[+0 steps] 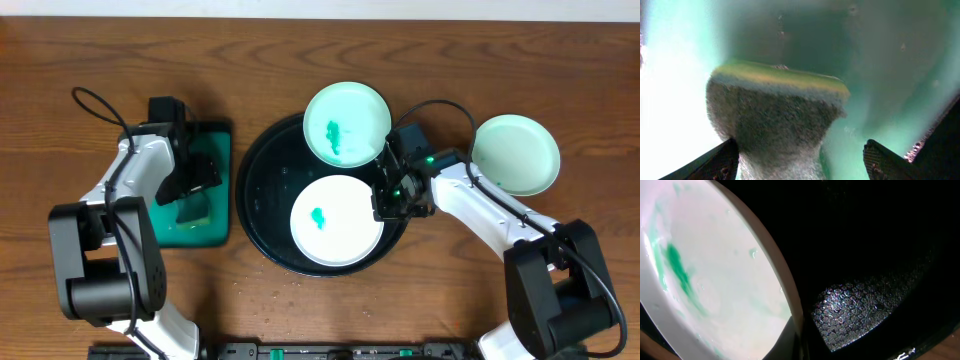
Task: Clean dirty plates on tray and stack at the side
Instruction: 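Reach the left gripper into the water tray and grasp the sponge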
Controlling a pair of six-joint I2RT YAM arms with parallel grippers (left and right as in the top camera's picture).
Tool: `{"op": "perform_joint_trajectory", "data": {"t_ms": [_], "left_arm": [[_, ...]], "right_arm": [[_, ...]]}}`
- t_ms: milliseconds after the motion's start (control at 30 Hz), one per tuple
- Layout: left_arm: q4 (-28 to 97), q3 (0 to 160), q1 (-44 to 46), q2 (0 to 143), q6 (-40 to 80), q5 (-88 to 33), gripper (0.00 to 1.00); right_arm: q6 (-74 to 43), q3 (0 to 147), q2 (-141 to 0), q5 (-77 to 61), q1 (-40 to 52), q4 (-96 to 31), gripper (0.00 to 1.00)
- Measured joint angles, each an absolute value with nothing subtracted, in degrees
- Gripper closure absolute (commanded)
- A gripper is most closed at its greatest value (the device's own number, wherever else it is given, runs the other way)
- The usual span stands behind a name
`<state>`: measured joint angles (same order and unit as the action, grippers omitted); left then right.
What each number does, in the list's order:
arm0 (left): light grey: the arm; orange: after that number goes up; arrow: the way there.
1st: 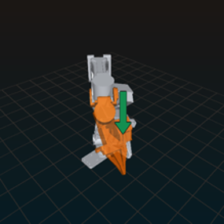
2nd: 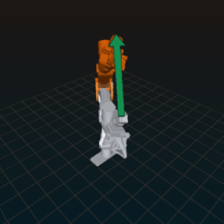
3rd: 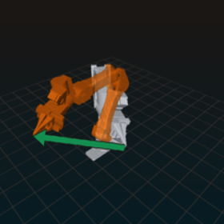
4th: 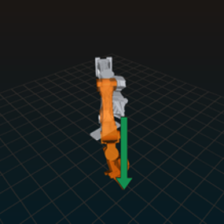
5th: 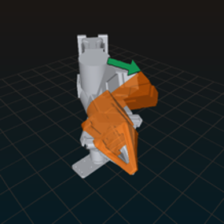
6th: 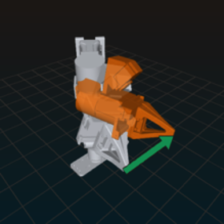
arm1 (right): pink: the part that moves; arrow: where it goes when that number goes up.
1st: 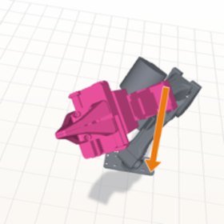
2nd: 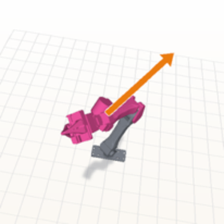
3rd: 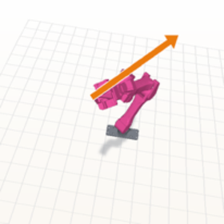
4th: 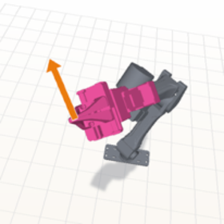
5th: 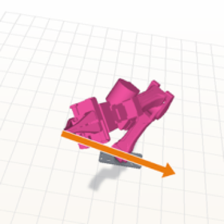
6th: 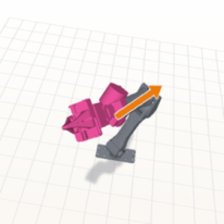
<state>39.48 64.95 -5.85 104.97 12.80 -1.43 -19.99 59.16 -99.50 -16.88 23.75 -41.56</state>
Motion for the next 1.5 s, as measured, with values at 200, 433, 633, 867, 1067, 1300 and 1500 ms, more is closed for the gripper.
{"op": "perform_joint_trajectory", "data": {"t_ms": [200, 433, 633, 867, 1067, 1300, 1500], "left_arm": [[38.87, 64.95, -7.70, 104.97, 10.22, -1.83, 0.25], [37.58, 64.95, -8.32, 104.97, 8.95, -3.11, 0.27], [35.07, 64.95, -8.32, 104.97, 8.91, -3.55, 0.32], [34.39, 64.95, -8.32, 104.97, 8.69, -4.40, 0.29], [34.22, 64.95, -8.32, 104.97, 8.69, -4.69, 0.26], [33.47, 64.95, -8.32, 106.13, 8.69, -4.84, 0.41], [32.40, 64.95, -8.34, 106.59, 8.25, -5.10, 0.86]], "right_arm": [[-20.01, 59.16, -99.50, -16.88, 23.75, -41.50, 0.99], [-20.01, 59.16, -99.50, -16.88, 23.75, -41.47, 0.99], [-19.99, 59.16, -99.50, -16.91, 23.75, -41.58, 0.99], [-19.99, 59.16, -99.50, -16.88, 23.75, -41.56, 0.99], [-19.99, 59.16, -99.50, -16.91, 23.75, -41.56, 0.99], [-19.99, 59.16, -99.50, -16.93, 23.75, -41.58, 0.99], [-20.01, 59.16, -99.50, -16.93, 23.75, -41.56, 0.99]]}}
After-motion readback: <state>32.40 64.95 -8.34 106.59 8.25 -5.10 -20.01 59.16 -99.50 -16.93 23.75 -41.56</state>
